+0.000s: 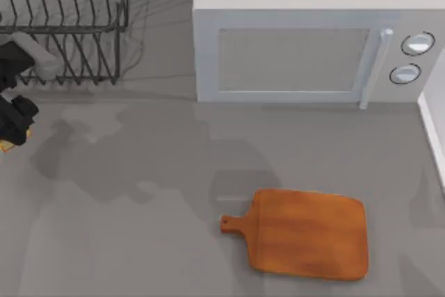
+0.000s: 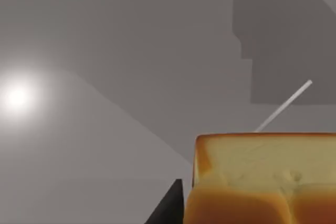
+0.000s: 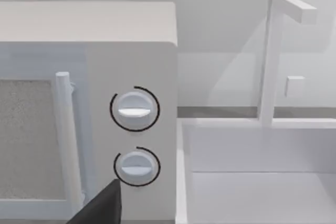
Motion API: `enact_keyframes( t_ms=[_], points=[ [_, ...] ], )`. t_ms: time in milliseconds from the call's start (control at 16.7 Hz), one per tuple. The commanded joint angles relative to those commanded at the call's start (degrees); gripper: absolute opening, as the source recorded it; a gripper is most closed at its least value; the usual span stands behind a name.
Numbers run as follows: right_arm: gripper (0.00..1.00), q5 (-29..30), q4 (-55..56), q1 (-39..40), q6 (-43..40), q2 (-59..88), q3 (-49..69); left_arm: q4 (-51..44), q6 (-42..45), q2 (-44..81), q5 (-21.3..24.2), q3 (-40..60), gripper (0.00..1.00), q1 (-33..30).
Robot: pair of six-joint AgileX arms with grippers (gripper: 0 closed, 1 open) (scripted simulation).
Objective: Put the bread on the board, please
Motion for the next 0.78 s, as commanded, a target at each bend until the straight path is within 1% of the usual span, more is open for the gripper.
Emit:
enact_keyframes(
  t_ms=[180,540,660,780],
  points=[
    [1.00,0.0,0.0,0.0,0.0,0.0,0.0,-5.2,0.0,-2.4,0.0,4.2,0.00,-0.2],
    [1.00,0.0,0.0,0.0,0.0,0.0,0.0,-5.7,0.0,-2.7,-0.2,4.6,0.00,-0.1],
    [1.00,0.0,0.0,0.0,0.0,0.0,0.0,-6.3,-1.6,-1.6,-0.1,5.5,0.00,-1.1],
    [1.00,0.0,0.0,0.0,0.0,0.0,0.0,-6.7,-5.2,-0.5,-0.1,6.6,0.00,-3.2]
  ],
)
